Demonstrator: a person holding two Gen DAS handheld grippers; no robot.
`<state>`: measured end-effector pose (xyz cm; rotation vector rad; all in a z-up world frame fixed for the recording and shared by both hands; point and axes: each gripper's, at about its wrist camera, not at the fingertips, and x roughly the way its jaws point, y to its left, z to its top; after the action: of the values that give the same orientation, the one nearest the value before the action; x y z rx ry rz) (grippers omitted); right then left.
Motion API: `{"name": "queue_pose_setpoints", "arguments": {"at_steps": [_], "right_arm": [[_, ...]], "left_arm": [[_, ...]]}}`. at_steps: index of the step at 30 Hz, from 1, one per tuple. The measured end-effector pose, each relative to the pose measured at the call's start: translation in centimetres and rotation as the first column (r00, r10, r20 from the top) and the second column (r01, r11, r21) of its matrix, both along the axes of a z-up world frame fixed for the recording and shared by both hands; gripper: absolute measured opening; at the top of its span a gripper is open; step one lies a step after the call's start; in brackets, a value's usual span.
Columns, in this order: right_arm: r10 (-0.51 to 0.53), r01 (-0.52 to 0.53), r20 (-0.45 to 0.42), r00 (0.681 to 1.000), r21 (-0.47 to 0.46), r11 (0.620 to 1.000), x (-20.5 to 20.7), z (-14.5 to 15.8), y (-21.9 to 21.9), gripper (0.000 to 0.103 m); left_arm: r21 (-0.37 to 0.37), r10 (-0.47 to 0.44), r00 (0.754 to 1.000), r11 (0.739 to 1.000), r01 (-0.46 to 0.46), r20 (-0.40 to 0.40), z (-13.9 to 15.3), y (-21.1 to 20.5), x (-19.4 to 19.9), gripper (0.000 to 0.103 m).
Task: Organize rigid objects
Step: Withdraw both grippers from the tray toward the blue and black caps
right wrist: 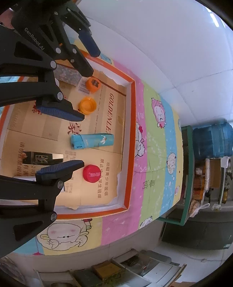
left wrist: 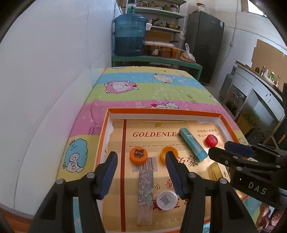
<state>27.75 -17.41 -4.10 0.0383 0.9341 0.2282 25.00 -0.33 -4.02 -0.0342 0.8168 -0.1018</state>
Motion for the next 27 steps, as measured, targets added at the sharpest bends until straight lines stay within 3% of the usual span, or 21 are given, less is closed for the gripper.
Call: {"name": "queue_pose_setpoints", "arguments": {"at_steps": [11, 22, 25, 27], "right_arm": [[0.001, 0.0, 0.046, 0.999, -0.005, 1.0, -3.8, 1.8, 0.2, 0.046], [0.02, -0.021, 0.087, 0.996, 0.009, 1.0, -8.3, 3.0, 1.0, 0.046], [0.017, -0.019, 0.094, 0.995, 0.027, 0.999, -9.7, 3.3, 0.9, 0.054], [0.013, -0.017, 0.097, 0.995, 0.033, 0.999, -10.6, 3.4, 0.9, 0.055]], "left_arm": [[0.026, 0.03, 0.999, 0.999, -0.031, 0.042, 2.0, 0.8, -3.2, 0.055], [0.0, -0.024, 0.994, 1.0, 0.024, 0.107, 3.9, 1.0, -7.5, 0.055], [-0.027, -0.03, 0.993, 0.999, 0.034, 0.116, 4.2, 1.4, -8.4, 0.055], [-0.042, -0.033, 0.992, 0.998, 0.038, 0.121, 4.2, 1.8, -8.9, 0.067]]}}
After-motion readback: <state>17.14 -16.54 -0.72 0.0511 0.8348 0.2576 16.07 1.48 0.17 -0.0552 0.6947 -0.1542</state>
